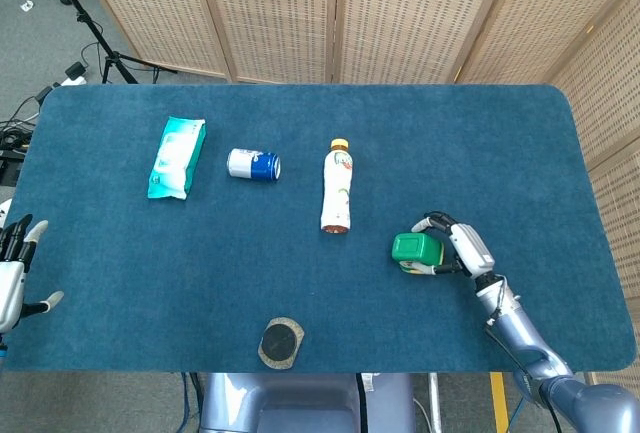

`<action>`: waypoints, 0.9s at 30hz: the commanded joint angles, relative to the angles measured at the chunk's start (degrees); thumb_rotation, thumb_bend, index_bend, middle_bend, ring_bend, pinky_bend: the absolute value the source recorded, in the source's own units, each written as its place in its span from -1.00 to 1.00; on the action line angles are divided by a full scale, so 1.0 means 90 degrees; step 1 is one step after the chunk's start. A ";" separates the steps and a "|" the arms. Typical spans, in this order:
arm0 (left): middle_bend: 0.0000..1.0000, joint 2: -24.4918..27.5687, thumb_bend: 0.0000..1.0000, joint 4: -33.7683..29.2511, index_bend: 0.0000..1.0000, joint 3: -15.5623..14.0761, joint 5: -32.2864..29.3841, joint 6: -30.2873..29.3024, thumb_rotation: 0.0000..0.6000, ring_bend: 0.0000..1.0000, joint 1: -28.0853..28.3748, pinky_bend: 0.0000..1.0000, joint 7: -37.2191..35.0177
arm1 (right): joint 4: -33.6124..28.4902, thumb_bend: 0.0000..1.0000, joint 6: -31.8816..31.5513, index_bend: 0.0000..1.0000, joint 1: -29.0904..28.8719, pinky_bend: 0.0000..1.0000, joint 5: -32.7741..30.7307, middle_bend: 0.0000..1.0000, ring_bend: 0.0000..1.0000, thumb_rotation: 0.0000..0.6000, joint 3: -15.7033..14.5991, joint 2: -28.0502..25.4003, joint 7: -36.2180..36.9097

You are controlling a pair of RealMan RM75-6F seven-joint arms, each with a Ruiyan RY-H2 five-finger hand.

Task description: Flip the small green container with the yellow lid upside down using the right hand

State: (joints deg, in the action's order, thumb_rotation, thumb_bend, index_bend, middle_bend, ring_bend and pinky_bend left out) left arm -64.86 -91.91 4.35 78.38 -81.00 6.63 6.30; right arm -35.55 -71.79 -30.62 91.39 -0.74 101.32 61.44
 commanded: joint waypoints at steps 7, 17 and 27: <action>-1.00 0.0032 -1.00 0.0002 -1.00 -0.0002 0.0038 -0.0062 1.00 -1.00 -0.0028 -1.00 -0.0084 | 0.0154 -0.07 0.0083 -1.00 0.0036 -0.77 0.0150 -1.00 -1.00 1.00 -0.0194 -0.0207 0.0403; -1.00 0.0061 -1.00 -0.0019 -1.00 -0.0031 0.0139 -0.0147 1.00 -1.00 -0.0063 -1.00 -0.0146 | -0.0618 -0.10 -0.0839 -1.00 0.0245 -0.87 0.0247 -1.00 -1.00 1.00 -0.0073 -0.0936 0.0171; -1.00 0.0085 -1.00 -0.0040 -1.00 -0.0038 0.0233 -0.0313 1.00 -1.00 -0.0131 -1.00 -0.0181 | -0.2796 -1.00 -0.0816 -1.00 0.0515 -1.00 0.0151 -1.00 -1.00 1.00 -0.0138 -0.2661 -0.2362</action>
State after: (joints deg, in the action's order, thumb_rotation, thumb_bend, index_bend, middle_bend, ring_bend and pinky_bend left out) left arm -64.08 -92.29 4.01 80.42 -83.75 5.50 4.64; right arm -50.40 -80.48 -27.53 93.55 -1.32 84.87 53.13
